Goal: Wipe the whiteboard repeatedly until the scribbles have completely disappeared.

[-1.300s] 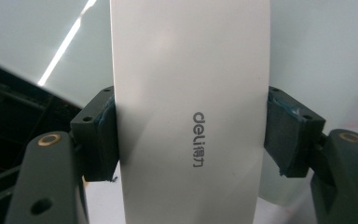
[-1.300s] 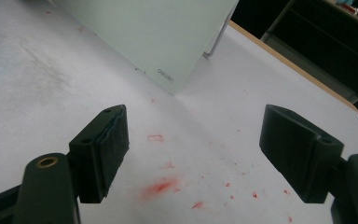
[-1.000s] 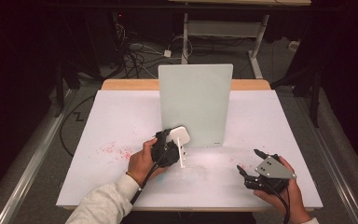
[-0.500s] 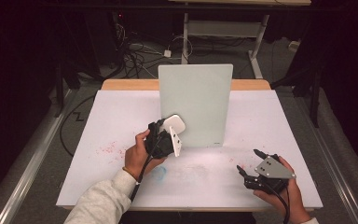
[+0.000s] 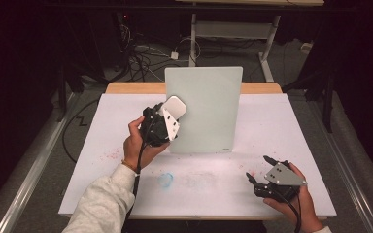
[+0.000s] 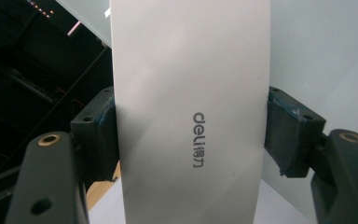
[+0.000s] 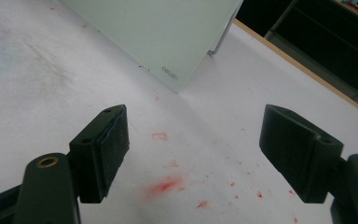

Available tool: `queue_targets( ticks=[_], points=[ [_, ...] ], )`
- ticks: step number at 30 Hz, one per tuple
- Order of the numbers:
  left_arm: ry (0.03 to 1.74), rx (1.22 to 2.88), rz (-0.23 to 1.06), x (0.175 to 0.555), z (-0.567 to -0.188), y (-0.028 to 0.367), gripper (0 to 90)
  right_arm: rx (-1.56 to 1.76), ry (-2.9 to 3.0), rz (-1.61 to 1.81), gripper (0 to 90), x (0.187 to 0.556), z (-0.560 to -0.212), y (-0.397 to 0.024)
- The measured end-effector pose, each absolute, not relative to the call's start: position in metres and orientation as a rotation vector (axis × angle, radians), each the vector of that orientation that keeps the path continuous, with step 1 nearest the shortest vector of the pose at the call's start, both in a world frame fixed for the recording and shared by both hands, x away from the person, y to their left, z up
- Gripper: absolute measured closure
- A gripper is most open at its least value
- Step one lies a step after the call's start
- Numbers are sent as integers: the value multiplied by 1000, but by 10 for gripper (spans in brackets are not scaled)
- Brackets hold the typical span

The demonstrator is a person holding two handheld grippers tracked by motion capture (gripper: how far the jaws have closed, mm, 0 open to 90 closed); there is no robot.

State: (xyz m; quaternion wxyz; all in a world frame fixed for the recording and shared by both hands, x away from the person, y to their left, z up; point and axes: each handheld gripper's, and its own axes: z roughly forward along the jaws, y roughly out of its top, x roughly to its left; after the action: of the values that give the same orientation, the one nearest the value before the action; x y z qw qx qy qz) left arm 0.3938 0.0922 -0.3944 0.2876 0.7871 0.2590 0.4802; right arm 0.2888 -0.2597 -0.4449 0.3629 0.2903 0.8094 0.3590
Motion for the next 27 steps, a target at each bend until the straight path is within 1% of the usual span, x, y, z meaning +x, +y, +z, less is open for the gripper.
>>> queue_targets(
  ticks=[2, 5, 7, 10, 16, 27],
  points=[
    [699, 2110, 1243, 392, -402, 94, 286, 750, 2082, 924, 247, 289, -445, -260],
    [668, 2183, 1234, 387, -417, 95, 287, 748, 2083, 925, 247, 288, -445, -260],
    [663, 2246, 1188, 384, -429, 97, 288, 740, 2085, 924, 247, 288, -444, -259],
    [669, 2279, 1123, 383, -439, 104, 289, 744, 2086, 924, 247, 288, -445, -259],
    [685, 2250, 1022, 377, -433, 115, 289, 739, 2083, 926, 247, 288, -444, -259],
    [668, 2241, 973, 358, -421, 130, 289, 737, 2077, 929, 247, 287, -443, -259]
  ],
)
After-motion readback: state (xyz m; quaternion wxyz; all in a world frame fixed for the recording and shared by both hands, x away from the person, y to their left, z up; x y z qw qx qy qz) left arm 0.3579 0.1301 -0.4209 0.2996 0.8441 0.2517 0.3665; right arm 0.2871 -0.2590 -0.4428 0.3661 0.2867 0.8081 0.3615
